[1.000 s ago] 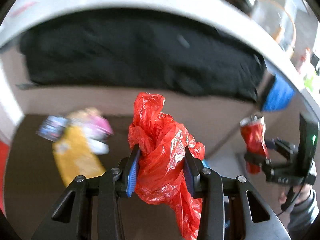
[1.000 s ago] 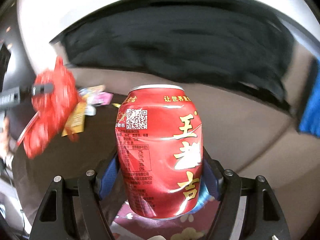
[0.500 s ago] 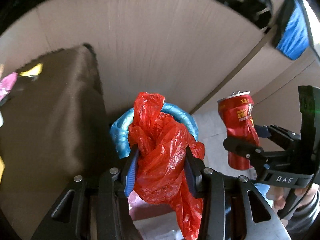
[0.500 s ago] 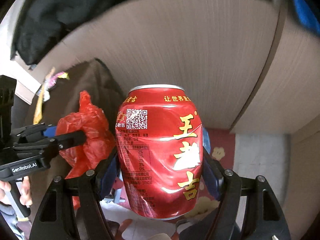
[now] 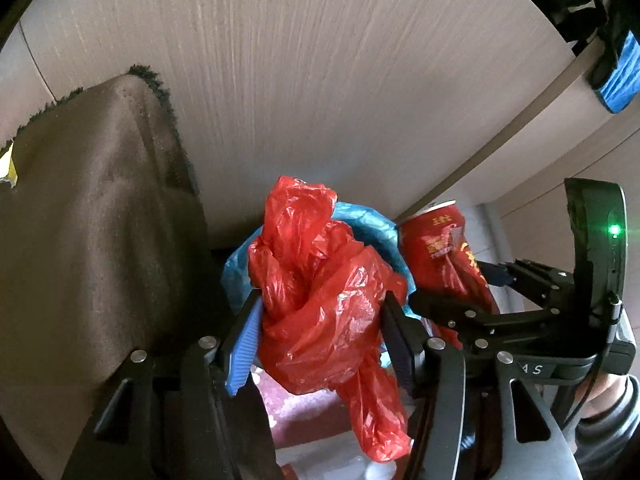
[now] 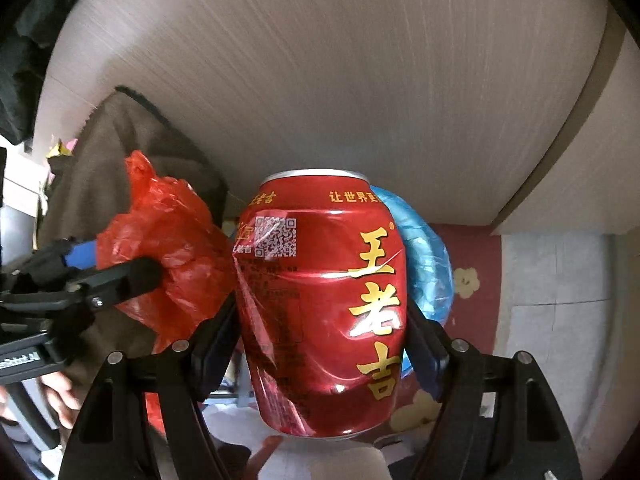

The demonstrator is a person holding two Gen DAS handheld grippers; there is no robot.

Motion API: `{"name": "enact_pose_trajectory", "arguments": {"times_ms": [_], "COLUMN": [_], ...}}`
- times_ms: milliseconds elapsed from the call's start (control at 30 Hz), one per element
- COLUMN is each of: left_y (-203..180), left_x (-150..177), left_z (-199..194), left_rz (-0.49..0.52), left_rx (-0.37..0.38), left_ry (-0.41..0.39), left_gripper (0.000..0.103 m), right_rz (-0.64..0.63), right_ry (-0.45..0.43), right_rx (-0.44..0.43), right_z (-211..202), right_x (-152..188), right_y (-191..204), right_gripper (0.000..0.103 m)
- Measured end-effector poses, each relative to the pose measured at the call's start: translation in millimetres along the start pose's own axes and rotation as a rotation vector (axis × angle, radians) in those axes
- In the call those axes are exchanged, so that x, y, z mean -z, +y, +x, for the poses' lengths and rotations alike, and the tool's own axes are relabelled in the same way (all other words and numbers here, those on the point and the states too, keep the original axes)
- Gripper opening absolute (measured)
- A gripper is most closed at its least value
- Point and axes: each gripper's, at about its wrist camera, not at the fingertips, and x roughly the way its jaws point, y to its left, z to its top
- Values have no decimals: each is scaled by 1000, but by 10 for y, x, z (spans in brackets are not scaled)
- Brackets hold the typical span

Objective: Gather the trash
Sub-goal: 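Open both grippers over the blue-lined bin, dropping the can and red bag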

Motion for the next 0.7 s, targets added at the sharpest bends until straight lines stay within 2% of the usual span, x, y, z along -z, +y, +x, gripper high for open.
{"name": "enact_pose_trajectory", "arguments": {"times_ms": [133,300,367,433,533,600,700], "left_y": [-5,-46,-29,-70,-58,-50,26], "left_x": [4,1,-21,-1,-15,-26,-47], "left_z": [-64,-122,-161,-236,-285,-305,-317], "left_rz": [-3,25,25,20,1,-13,-54], "left_rx": [11,-19,-26,-28,-9,23,76], "left_ry": [-8,-24,-46,-59,-50,-44,-49], "left_gripper": [58,59,59,60,60,60,60], "right_rz": [24,37,42,67,47,29,27], "right_ry": [8,-1,-17,-30,-47,-48,-47], "right_rx": [-62,-40,-64,-129,-118,-69,-113], "right_z": [19,22,-30,-83,-134,-136,-137], "right_x": [21,54,66,78,77,75,77], "right_y": [-94,-153,-181,-215,-200,-166,-136], "right_gripper": [73,73,73,73,73,73,74]}}
